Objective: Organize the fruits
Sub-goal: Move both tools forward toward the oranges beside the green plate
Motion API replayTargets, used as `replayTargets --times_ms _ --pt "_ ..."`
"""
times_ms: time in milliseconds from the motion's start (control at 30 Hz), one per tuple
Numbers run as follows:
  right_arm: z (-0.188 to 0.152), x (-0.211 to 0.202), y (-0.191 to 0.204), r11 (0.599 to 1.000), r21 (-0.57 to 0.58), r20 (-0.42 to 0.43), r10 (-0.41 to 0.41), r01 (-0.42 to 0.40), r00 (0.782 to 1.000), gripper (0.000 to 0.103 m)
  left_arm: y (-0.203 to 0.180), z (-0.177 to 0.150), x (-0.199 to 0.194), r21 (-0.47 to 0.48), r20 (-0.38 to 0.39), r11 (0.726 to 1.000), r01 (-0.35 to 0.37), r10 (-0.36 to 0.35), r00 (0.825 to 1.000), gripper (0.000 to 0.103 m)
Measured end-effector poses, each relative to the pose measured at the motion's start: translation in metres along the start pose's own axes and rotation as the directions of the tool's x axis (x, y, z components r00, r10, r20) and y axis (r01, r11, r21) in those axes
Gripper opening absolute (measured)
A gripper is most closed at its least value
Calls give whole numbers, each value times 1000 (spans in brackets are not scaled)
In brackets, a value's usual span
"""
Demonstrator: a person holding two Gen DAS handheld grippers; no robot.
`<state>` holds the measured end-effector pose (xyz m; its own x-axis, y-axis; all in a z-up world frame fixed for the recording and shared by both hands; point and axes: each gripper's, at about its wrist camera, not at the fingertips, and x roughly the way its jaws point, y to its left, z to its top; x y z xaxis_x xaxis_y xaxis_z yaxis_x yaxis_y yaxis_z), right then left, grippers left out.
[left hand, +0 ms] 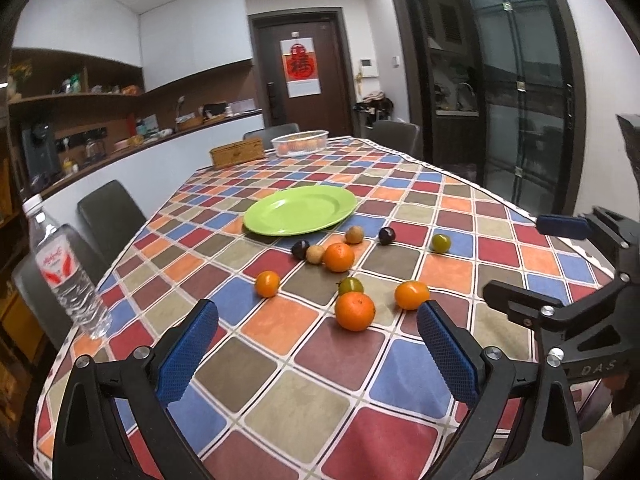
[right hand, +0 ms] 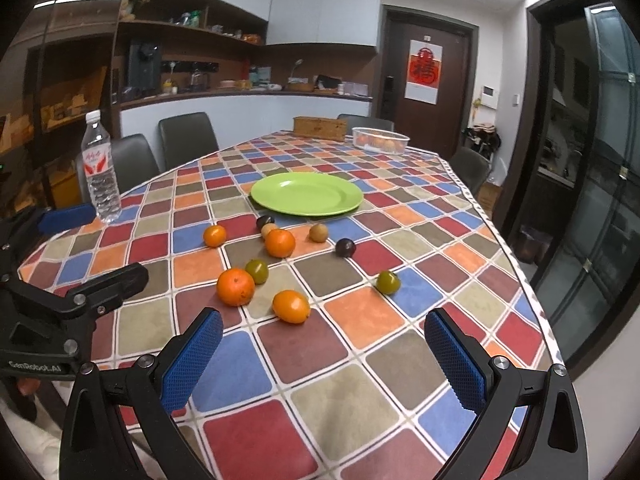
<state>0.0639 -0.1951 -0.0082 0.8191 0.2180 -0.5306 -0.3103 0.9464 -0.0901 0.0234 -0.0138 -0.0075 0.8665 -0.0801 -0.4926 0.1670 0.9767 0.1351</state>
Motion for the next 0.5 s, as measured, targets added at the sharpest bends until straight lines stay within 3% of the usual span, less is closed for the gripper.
replayTargets --times_ms 200,500 --pt "2 18 -2 998 -52 -36 23 -25 999 100 -5 0 21 60 -30 998 36 -34 999 92" --pt "6 51 -1 986 -138 -126 81 -98 989 83 -8 2 53 127 -99 985 117 -104 990 72"
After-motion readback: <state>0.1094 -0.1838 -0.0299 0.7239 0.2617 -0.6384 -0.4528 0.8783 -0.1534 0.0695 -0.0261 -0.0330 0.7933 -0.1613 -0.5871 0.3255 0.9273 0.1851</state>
